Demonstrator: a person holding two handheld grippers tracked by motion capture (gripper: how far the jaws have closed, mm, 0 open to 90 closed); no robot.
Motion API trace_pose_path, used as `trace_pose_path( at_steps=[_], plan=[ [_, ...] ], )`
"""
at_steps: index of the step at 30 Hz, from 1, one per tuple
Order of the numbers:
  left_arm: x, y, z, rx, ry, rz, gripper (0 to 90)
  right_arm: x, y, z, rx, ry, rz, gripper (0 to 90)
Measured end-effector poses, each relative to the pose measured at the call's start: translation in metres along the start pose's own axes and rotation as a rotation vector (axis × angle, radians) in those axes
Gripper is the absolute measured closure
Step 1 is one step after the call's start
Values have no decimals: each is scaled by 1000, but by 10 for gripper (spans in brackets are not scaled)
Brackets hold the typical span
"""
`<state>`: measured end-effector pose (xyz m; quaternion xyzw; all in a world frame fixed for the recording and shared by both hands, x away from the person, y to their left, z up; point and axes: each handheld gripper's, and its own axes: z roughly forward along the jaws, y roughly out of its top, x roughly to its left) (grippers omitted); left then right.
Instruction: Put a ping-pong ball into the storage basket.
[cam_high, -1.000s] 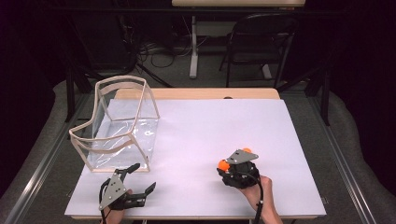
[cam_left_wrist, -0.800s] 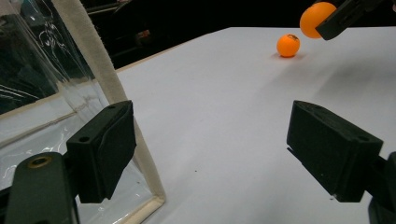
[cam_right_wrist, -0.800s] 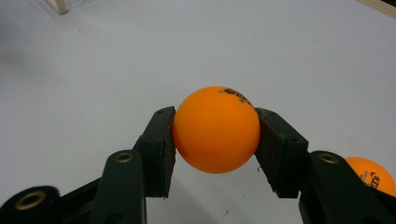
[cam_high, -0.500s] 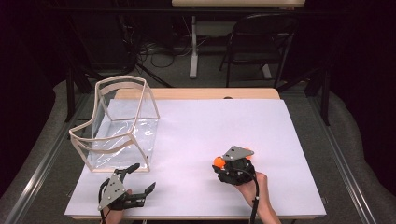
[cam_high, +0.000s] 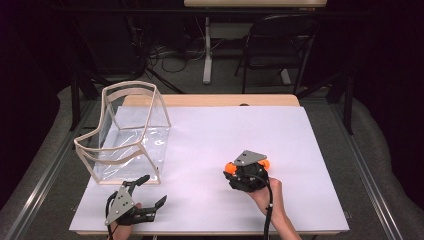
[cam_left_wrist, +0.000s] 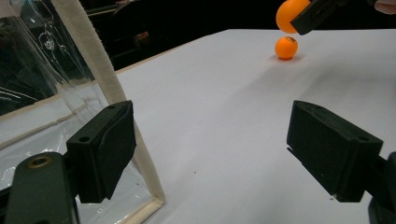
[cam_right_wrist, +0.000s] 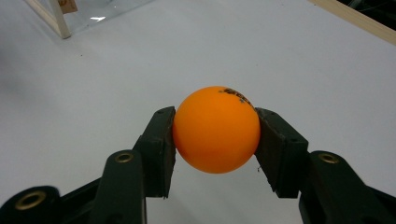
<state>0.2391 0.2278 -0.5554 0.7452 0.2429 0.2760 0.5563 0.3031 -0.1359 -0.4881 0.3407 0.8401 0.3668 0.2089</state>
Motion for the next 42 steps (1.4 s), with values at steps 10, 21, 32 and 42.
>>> trace_pose_path(
  at_steps=[10, 21, 32, 42],
  plan=[
    [0, 0, 0, -1, -1, 1, 160, 2, 13, 6, -15, 7, -18, 506],
    [0, 0, 1, 3, -3, 0, 160, 5, 25, 11, -40, 18, -21, 506],
    [0, 0, 1, 3, -7, -3, 160, 5, 42, 17, -44, 13, -40, 506],
    [0, -1, 1, 1, -8, -2, 160, 5, 53, 21, -47, 21, -46, 506]
  ],
)
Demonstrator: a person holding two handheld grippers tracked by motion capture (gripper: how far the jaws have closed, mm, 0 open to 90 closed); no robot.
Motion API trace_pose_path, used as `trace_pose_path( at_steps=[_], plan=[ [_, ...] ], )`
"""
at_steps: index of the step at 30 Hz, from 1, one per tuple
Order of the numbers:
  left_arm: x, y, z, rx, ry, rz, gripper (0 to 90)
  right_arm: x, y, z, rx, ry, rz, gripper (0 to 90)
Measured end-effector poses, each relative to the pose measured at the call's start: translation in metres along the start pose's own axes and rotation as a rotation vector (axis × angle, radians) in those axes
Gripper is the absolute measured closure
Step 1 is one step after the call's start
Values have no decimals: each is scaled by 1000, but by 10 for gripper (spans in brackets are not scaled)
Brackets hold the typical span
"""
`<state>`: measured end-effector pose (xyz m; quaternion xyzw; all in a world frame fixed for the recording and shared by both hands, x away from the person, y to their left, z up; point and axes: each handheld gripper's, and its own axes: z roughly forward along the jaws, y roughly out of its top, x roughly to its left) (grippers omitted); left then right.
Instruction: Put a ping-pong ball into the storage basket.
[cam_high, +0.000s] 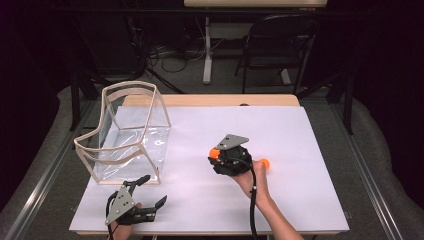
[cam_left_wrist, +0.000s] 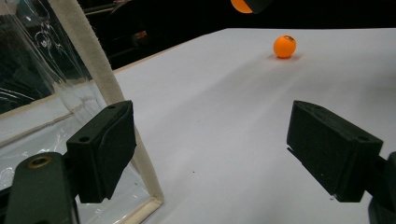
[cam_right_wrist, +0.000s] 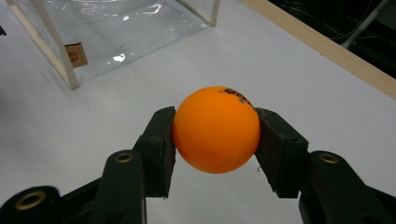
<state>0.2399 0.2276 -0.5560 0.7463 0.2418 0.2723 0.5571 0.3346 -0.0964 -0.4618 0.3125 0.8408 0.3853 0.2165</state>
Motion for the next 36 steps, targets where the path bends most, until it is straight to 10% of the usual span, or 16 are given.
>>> trace_pose_path(
  at_steps=[36],
  plan=[
    [1, 0, -1, -2, 0, 1, 160, 1, 37, 30, -34, 40, 15, 506]
  ],
)
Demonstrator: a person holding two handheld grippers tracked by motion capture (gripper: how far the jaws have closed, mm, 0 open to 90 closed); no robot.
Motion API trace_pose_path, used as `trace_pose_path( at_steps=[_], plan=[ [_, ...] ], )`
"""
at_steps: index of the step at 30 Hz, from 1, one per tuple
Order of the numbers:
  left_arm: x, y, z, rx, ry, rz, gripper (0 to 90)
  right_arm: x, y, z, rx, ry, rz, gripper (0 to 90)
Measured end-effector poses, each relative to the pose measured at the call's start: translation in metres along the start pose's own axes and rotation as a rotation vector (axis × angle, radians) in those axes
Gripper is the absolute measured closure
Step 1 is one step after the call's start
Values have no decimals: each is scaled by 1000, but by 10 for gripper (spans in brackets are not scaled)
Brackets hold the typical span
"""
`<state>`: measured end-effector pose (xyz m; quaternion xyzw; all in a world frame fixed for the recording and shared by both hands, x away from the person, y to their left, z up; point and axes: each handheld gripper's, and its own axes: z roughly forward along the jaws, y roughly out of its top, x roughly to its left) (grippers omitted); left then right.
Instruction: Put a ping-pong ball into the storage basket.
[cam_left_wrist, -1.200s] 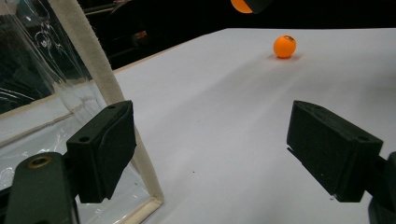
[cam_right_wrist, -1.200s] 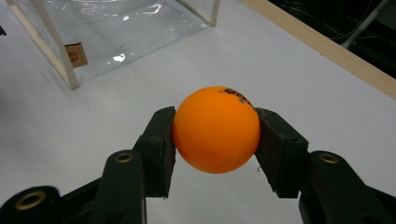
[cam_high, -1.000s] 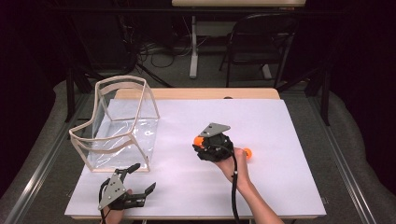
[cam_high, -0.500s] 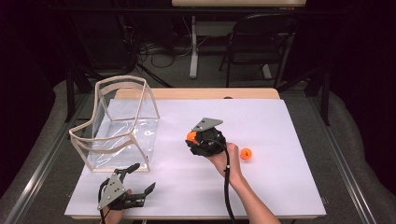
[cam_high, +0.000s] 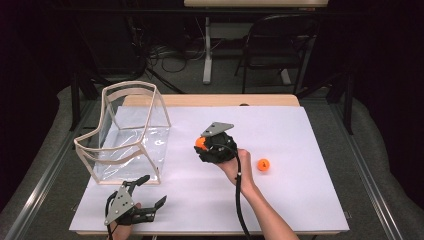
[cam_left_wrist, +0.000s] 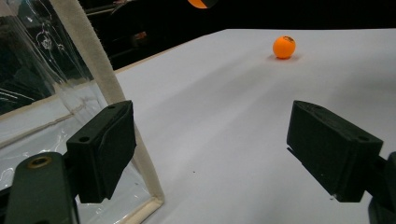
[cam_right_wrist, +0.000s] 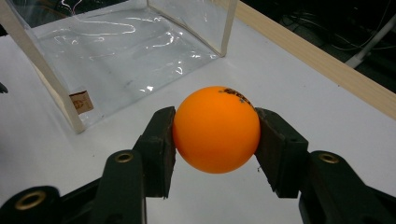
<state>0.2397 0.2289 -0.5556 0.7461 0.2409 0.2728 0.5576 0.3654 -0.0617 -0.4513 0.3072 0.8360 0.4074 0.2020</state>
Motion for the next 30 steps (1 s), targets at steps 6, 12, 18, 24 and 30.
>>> trace_pose_path(
  at_steps=[6, 12, 18, 24, 30],
  plan=[
    [0, 0, -1, -1, 0, 2, 160, 1, 3, 4, 3, 3, 0, 506],
    [0, 0, -1, -1, 0, 2, 160, 1, 8, 6, 1, 10, 6, 507],
    [0, 0, -1, -1, -3, 2, 160, 1, 13, 8, -5, 13, 0, 507],
    [0, 0, -1, 0, -3, 1, 160, 3, 19, 10, -11, 15, -6, 507],
    [0, 0, -1, 0, -4, 3, 160, 5, 25, 11, -20, 21, -14, 507]
  ],
)
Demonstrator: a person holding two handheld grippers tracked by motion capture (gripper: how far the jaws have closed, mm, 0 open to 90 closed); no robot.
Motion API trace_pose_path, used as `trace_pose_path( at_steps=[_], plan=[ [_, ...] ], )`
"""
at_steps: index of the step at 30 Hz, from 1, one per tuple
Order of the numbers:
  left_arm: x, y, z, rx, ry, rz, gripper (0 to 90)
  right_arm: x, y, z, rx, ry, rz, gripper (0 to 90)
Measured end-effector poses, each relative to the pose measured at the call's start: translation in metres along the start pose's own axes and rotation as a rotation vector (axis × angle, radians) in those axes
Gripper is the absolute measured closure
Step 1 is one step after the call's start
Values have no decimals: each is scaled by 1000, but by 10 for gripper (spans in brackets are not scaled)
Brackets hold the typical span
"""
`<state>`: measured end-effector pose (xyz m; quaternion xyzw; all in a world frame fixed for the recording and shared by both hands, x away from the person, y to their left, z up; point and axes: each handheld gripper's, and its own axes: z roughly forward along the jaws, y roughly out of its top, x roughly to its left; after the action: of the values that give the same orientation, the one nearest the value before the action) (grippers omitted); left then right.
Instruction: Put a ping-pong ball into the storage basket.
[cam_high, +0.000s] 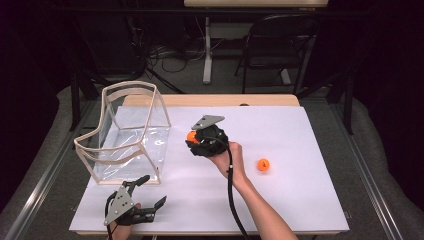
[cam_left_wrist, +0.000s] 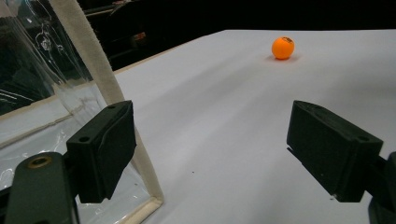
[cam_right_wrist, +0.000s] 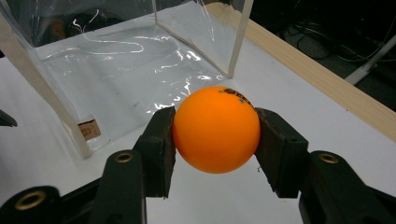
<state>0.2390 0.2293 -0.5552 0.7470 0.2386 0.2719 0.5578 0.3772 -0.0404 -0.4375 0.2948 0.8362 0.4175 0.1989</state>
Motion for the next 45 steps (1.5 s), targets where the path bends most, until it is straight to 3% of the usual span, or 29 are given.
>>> trace_pose_path(
  at_steps=[45],
  plan=[
    [1, 0, -1, -3, 1, -7, 160, 12, 56, -11, -42, 30, -76, 506]
  ],
)
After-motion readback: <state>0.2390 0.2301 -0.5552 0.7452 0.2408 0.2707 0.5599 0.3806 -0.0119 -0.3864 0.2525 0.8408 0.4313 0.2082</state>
